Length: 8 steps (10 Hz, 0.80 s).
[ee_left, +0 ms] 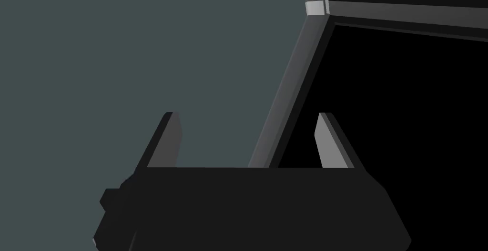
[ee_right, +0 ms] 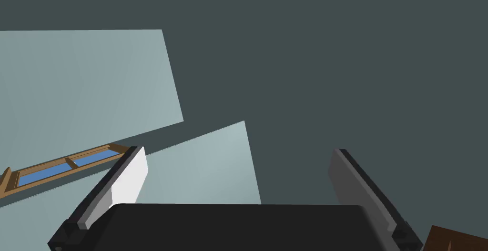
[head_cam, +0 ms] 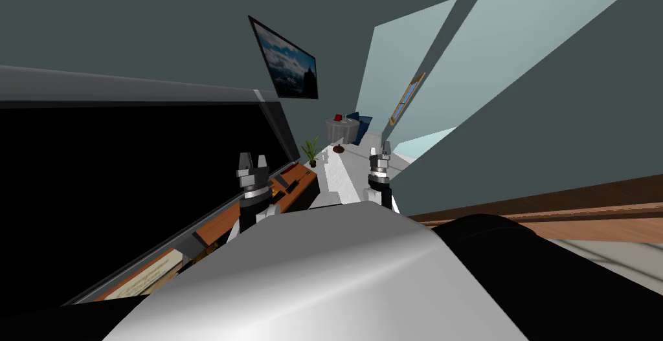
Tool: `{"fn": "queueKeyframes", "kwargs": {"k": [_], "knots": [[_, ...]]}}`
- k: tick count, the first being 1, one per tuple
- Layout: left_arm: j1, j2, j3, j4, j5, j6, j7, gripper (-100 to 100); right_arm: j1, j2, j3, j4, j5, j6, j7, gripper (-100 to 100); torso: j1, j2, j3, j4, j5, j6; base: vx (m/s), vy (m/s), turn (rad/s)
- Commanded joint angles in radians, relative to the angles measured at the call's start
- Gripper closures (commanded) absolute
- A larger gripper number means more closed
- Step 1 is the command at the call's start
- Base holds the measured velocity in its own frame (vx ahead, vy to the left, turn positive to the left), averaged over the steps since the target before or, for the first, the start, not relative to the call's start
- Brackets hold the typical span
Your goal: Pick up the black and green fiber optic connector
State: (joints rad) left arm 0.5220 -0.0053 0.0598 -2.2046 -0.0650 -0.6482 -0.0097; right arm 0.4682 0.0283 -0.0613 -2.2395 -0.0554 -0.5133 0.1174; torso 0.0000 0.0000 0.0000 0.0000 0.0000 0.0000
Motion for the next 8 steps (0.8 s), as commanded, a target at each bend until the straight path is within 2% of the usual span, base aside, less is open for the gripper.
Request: {"fn": "queueKeyframes", "kwargs": {"k": [1,3,6,7,8], "knots": [[-0.004,0.036,-0.001,0.015,0.009,0.015,0.005,-100,0.000,0.000,0.000,0.000,0.000,0.000,0.000,0,0.000,0.000,0.000,0.000,0.000,0.000,0.009,-0.009,0.000],[-0.012,0.089,-0.004,0.048,0.029,0.051,0.015,-100,0.000,0.000,0.000,0.000,0.000,0.000,0.000,0,-0.001,-0.001,-0.001,0.000,0.000,0.000,0.024,-0.023,0.002],[-0.030,0.170,-0.011,0.122,0.079,0.133,0.041,-100,0.000,0.000,0.000,0.000,0.000,0.000,0.000,0,-0.002,-0.002,-0.001,-0.001,0.000,0.000,0.035,-0.043,0.007],[-0.030,0.170,-0.011,0.126,0.079,0.138,0.041,-100,0.000,0.000,0.000,0.000,0.000,0.000,0.000,0,-0.003,-0.003,-0.002,-0.001,-0.001,0.000,0.026,-0.045,0.005],[-0.037,0.197,-0.014,0.158,0.101,0.174,0.052,-100,0.000,0.000,0.000,0.000,0.000,0.000,0.000,0,-0.003,-0.002,-0.001,-0.001,-0.001,0.000,0.022,-0.043,0.003]]}}
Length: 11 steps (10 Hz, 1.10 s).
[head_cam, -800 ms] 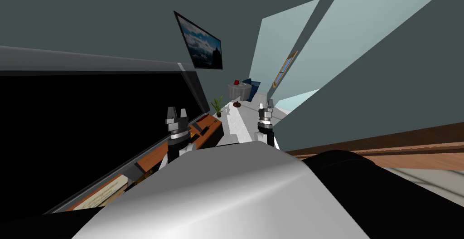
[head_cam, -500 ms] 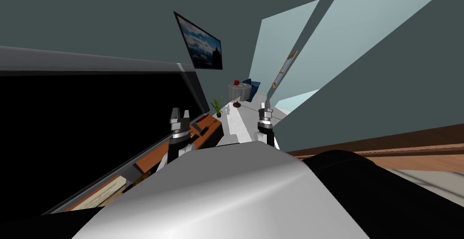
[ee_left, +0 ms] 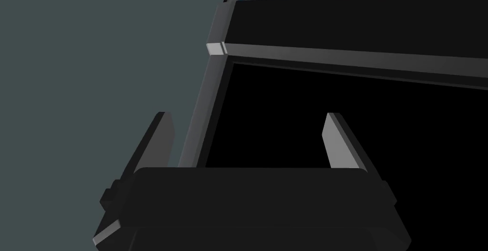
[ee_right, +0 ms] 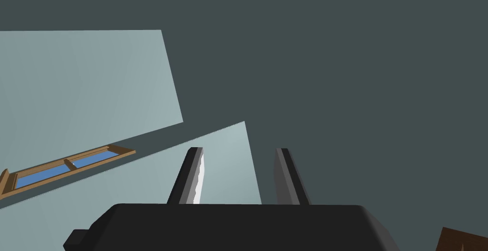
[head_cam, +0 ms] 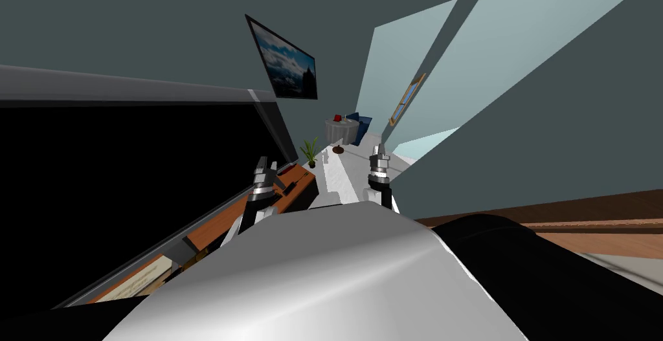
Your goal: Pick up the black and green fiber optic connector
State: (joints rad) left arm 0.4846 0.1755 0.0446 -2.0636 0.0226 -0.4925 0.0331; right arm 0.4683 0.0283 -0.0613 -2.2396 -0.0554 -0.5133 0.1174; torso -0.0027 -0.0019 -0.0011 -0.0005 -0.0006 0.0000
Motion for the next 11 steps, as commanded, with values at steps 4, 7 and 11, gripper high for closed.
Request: {"fn": "queueKeyframes", "kwargs": {"k": [4,7,11], "knots": [[-0.016,0.072,-0.005,0.088,0.061,0.101,0.032,-100,0.000,0.000,0.000,0.000,0.000,0.000,0.000,0,0.000,0.001,0.000,0.000,0.000,0.000,0.020,-0.045,0.009],[-0.033,0.129,-0.011,0.166,0.114,0.177,0.058,-100,0.000,0.000,0.000,0.000,0.000,0.000,0.000,0,0.001,0.000,0.000,0.000,0.000,0.000,0.017,-0.041,0.008],[-0.051,0.187,-0.019,0.245,0.171,0.277,0.085,-100,0.000,0.000,0.000,0.000,0.000,0.000,0.000,0,0.000,0.000,0.000,0.000,0.000,0.000,0.023,-0.048,0.008]]}}
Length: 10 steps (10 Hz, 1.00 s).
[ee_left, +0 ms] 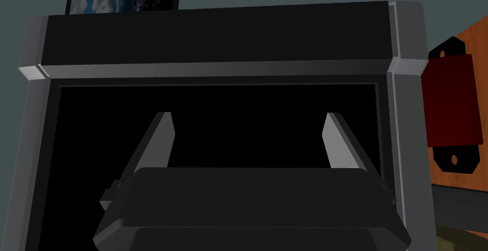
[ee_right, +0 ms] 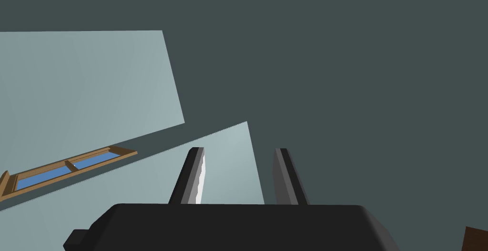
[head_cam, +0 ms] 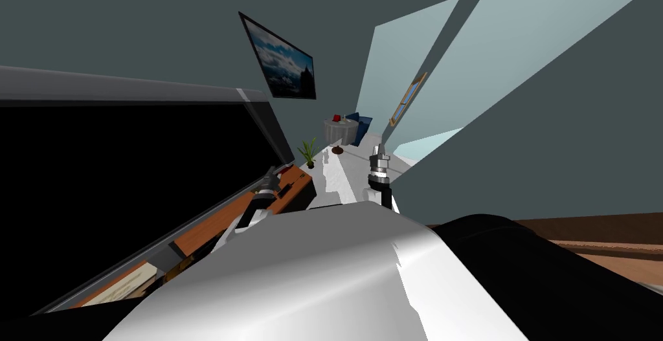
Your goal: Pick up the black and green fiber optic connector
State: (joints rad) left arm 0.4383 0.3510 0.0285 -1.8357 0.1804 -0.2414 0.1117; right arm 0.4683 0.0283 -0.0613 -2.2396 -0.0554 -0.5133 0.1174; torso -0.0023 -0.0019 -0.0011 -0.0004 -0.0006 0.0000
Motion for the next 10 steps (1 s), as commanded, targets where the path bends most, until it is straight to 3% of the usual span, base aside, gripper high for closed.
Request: {"fn": "queueKeyframes", "kwargs": {"k": [1,2,3,4,5,6,7,8,10], "knots": [[-0.005,0.011,-0.002,0.021,0.013,0.039,0.007,-100,0.000,0.000,0.000,0.000,0.000,0.000,0.000,0,0.000,0.000,0.000,0.000,0.000,0.000,0.016,-0.034,0.004],[-0.014,0.040,-0.006,0.064,0.043,0.072,0.021,-100,0.000,0.000,0.000,0.000,0.000,0.000,0.000,0,0.000,0.001,0.000,0.000,0.000,0.000,0.021,-0.049,0.002],[-0.014,0.040,-0.006,0.064,0.043,0.091,0.021,-100,0.000,0.000,0.000,0.000,0.000,0.000,0.000,0,0.000,0.001,0.000,0.000,0.000,0.000,0.015,-0.042,0.011],[-0.023,0.068,-0.010,0.088,0.073,0.136,0.035,-100,0.000,0.000,0.000,0.000,0.000,0.000,0.000,0,0.000,0.001,0.000,0.000,0.000,0.000,0.020,-0.052,-0.001],[-0.023,0.068,-0.010,0.106,0.073,0.143,0.035,-100,0.000,0.000,0.000,0.000,0.000,0.000,0.000,0,-0.001,0.000,0.000,0.000,0.000,0.000,0.024,-0.044,0.003],[-0.033,0.095,-0.013,0.137,0.104,0.190,0.049,-100,0.000,0.000,0.000,0.000,0.000,0.000,0.000,0,0.000,0.000,0.000,0.000,0.000,0.000,0.033,-0.051,-0.001],[-0.033,0.095,-0.013,0.147,0.104,0.195,0.049,-100,0.000,0.000,0.000,0.000,0.000,0.000,0.000,0,0.000,0.000,0.000,0.000,0.000,0.000,0.032,-0.041,0.003],[-0.042,0.120,-0.016,0.188,0.134,0.229,0.064,-100,0.000,0.000,0.000,0.000,0.000,0.000,0.000,0,0.000,0.000,0.000,0.000,0.000,0.000,0.034,-0.041,-0.007],[-0.042,0.120,-0.016,0.188,0.134,0.248,0.064,-100,0.000,0.000,0.000,0.000,0.000,0.000,0.000,0,0.000,0.000,0.000,0.000,0.000,0.000,0.021,-0.030,0.001]]}}
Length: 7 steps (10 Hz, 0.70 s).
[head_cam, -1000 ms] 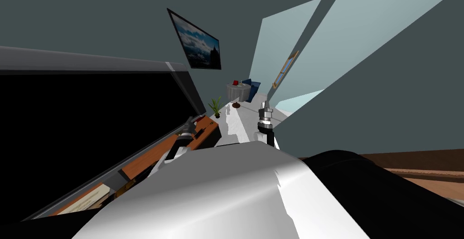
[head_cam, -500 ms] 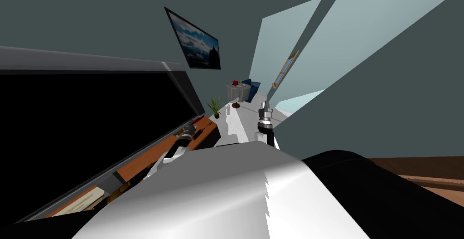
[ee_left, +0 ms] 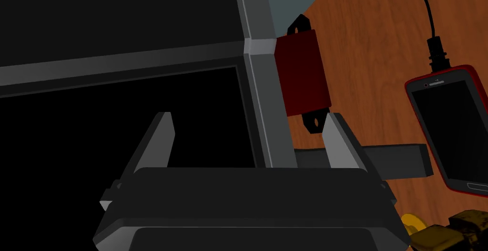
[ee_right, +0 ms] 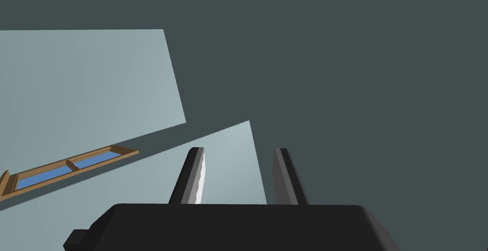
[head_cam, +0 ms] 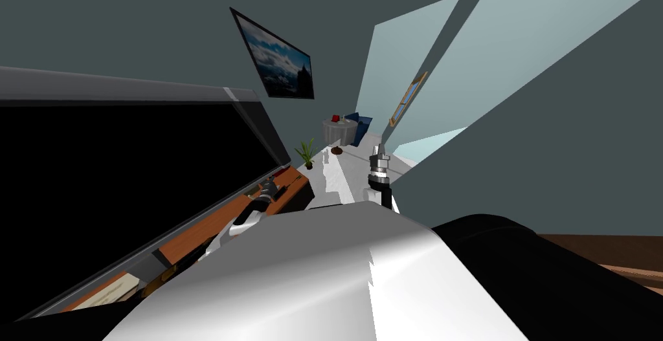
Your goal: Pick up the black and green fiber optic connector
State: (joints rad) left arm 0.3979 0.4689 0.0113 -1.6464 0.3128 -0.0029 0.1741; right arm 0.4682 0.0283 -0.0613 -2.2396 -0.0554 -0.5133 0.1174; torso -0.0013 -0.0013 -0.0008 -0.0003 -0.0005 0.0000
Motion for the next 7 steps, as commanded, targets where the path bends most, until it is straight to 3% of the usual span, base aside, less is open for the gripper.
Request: {"fn": "queueKeyframes", "kwargs": {"k": [1,2,7], "knots": [[-0.011,0.026,-0.002,0.040,0.033,0.050,0.015,-100,0.000,0.000,0.000,0.000,0.000,0.000,0.000,0,0.000,0.000,0.000,0.000,0.000,0.000,0.038,-0.026,-0.011],[-0.011,0.026,-0.002,0.040,0.033,0.063,0.015,-100,0.000,0.000,0.000,0.000,0.000,0.000,0.000,0,0.000,-0.001,0.000,0.000,0.000,0.000,0.037,-0.032,-0.004],[-0.041,0.088,-0.011,0.159,0.121,0.203,0.057,-100,0.000,0.000,0.000,0.000,0.000,0.000,0.000,0,-0.001,-0.002,-0.001,0.000,0.000,0.000,0.049,-0.038,-0.015]]}}
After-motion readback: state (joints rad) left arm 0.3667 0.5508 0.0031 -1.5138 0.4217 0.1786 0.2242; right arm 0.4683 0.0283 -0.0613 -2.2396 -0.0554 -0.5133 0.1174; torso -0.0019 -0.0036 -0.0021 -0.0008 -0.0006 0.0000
